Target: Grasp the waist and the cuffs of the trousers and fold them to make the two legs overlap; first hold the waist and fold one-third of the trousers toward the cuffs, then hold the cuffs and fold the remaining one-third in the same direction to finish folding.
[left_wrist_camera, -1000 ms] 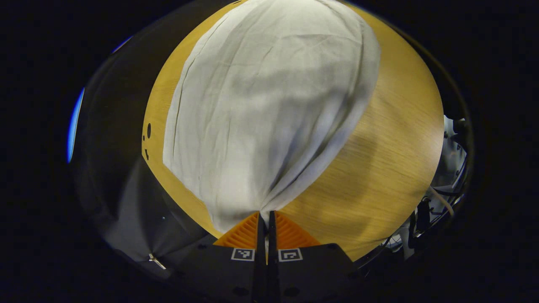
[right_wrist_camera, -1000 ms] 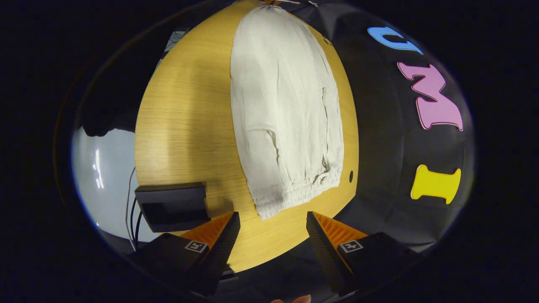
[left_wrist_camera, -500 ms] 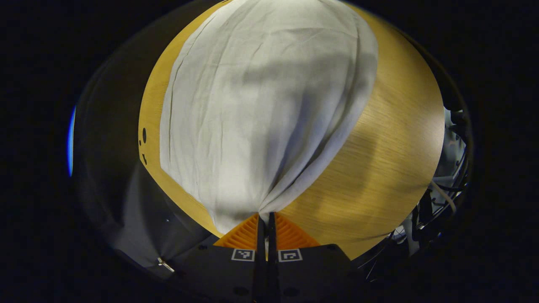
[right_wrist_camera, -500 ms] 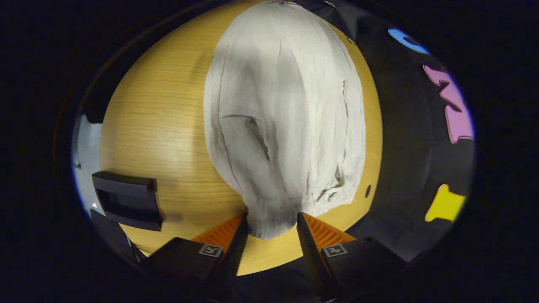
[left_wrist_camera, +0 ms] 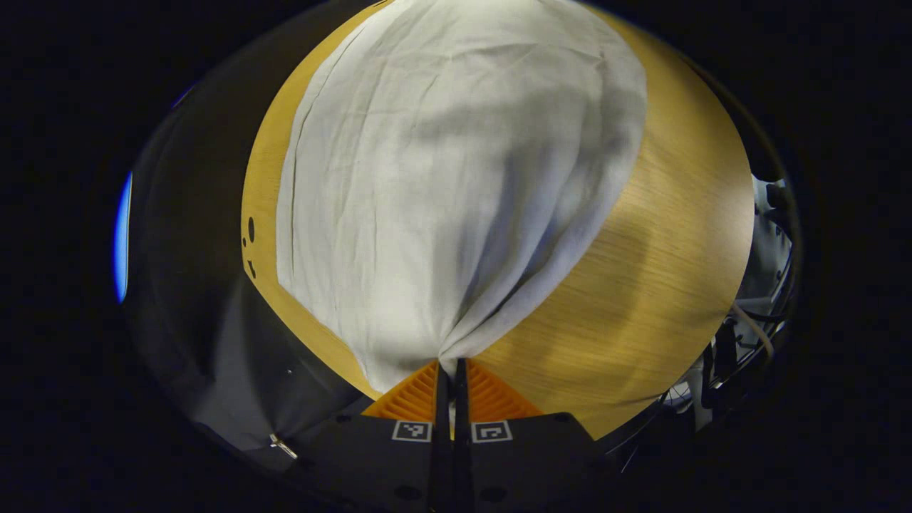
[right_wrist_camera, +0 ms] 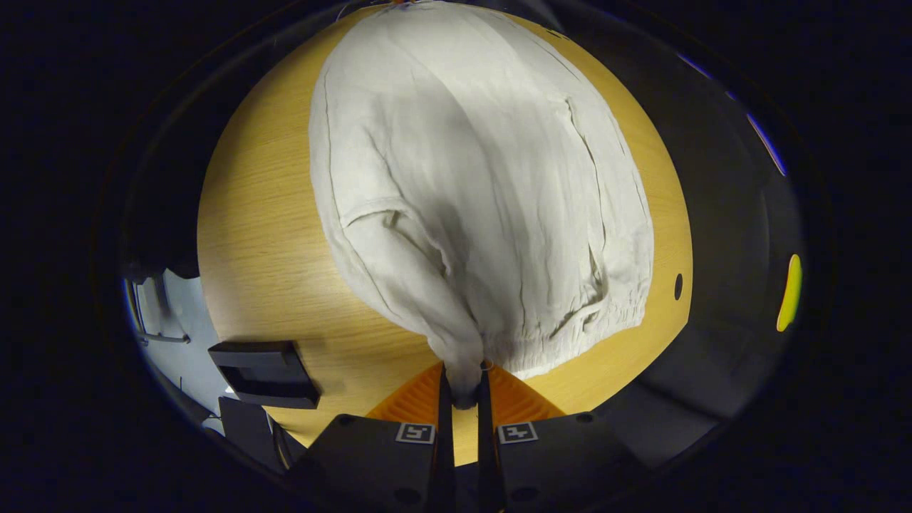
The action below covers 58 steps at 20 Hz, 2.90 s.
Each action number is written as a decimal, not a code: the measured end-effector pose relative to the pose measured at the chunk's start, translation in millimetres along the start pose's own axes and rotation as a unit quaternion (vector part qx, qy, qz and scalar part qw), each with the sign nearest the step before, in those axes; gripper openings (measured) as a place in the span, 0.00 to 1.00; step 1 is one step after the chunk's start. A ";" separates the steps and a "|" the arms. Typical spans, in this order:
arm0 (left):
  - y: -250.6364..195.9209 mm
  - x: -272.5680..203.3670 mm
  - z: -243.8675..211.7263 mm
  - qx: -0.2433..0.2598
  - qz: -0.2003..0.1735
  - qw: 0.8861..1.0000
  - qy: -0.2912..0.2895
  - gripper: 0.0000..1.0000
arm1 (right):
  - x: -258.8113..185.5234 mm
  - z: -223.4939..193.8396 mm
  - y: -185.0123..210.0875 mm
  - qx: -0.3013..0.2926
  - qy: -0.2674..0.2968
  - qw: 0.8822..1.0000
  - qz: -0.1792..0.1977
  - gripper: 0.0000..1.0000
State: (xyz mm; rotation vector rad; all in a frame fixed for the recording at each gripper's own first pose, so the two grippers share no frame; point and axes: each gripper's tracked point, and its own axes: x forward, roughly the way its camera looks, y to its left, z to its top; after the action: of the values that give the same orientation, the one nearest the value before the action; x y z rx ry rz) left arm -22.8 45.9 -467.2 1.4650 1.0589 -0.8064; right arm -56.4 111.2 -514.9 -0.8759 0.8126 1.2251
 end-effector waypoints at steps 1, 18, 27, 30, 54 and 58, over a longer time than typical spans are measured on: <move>-0.1 -0.2 0.6 -0.021 -0.006 1.000 -0.010 0.06 | -4.0 1.8 -0.1 0.015 -0.005 1.000 0.006 0.17; 92.2 -9.5 33.1 -0.394 -0.108 0.910 -0.073 0.06 | -58.2 25.8 -93.4 0.489 -0.090 0.867 0.035 0.17; 147.1 23.3 61.8 -0.435 -0.122 0.891 -0.040 0.05 | -16.3 21.5 -133.0 0.547 -0.023 0.832 0.086 0.17; 153.3 48.1 65.2 -0.467 -0.146 0.872 -0.017 0.06 | -1.9 23.2 -142.5 0.601 -0.014 0.789 0.130 0.17; 149.2 26.1 28.1 -0.550 -0.138 0.823 0.030 0.74 | -63.3 -93.3 -232.2 0.876 -0.229 0.422 0.041 0.57; 134.2 4.3 20.9 -0.620 -0.128 0.773 -0.026 0.74 | -71.6 -98.9 -168.8 0.894 -0.207 0.397 0.004 0.57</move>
State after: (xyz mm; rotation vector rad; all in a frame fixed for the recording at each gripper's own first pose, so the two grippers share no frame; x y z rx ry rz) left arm 104.7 26.5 -424.3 0.1552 1.3455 -0.1570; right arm 93.5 -27.9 -475.2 1.2275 1.1039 -0.0511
